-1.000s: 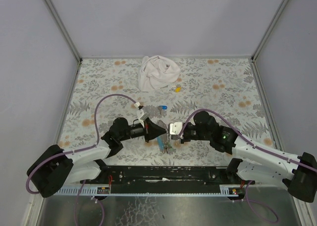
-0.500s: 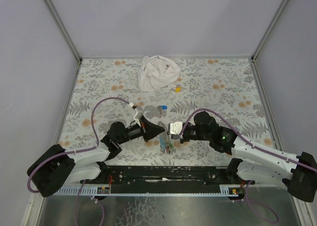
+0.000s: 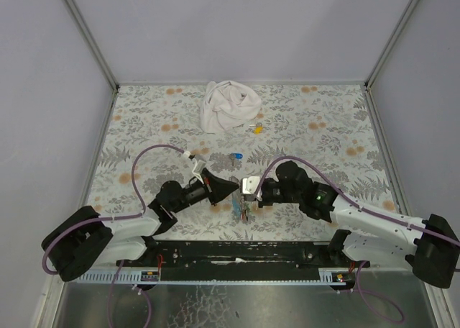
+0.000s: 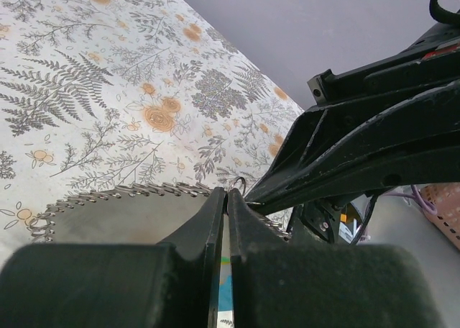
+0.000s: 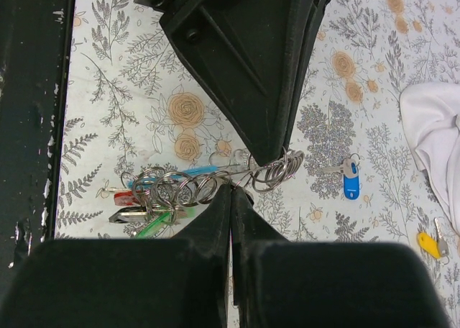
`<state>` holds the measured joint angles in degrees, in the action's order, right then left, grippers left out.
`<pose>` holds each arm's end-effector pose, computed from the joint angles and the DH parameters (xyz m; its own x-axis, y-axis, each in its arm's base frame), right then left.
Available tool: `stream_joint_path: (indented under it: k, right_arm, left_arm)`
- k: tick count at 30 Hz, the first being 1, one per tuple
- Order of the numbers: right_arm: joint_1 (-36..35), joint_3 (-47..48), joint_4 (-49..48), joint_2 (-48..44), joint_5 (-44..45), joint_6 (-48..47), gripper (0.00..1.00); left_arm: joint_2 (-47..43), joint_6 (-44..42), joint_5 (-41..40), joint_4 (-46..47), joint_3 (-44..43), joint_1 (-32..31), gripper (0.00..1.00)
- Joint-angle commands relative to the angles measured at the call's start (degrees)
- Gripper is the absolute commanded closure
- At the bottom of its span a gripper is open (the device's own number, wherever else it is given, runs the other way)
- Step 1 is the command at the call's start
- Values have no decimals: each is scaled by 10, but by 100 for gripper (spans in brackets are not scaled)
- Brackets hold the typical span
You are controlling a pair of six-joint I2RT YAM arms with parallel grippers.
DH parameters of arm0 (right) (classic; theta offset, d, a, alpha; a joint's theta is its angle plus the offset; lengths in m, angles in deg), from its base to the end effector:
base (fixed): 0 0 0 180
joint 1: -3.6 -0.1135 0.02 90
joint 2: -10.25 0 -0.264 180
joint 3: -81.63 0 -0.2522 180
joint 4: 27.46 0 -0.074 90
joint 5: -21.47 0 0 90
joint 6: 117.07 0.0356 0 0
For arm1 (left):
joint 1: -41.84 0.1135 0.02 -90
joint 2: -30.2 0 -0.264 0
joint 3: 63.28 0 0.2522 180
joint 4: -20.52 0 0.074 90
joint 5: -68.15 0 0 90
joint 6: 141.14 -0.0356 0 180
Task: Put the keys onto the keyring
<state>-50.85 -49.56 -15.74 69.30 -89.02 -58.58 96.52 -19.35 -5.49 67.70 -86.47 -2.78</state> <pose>0.1247 0.1960 0.2549 0.3116 -0.4060 -0.8591 -0.9243 0.0801 -0.3731 0.1395 -0.1518 0.1905 -0.4177 -0.2980 -0.8583 0.7693 0.3866 -0.5086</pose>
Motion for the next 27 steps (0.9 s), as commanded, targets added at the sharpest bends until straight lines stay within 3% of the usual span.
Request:
stream_joint_path:
  k: [1, 14, 15, 18, 20, 23, 27]
  right_arm:
    - [-15, 23, 28, 3, -28, 4, 100]
    - [-14, -3, 13, -36, -26, 56, 100]
    - [-15, -4, 13, -39, -29, 62, 97]
    - [-14, -5, 19, -48, -32, 83, 73]
    - [-15, -3, 28, -51, -25, 100, 66]
    - [-14, -2, 37, -48, -17, 126, 60]
    - [-14, -7, 36, -53, 3, 168, 60]
  left_arm:
    - [-1, 0, -66, 84, 3, 4, 100]
    - [-77, -123, -17, -90, -25, 4, 100]
    - [-81, -133, -13, -105, -31, 4, 100]
    - [-88, -165, 7, -139, -48, 4, 100]
    - [-90, -182, 22, -156, -57, 4, 100]
    - [-89, -205, 43, -181, -70, 5, 100]
    - [-85, -242, 73, -223, -85, 4, 100]
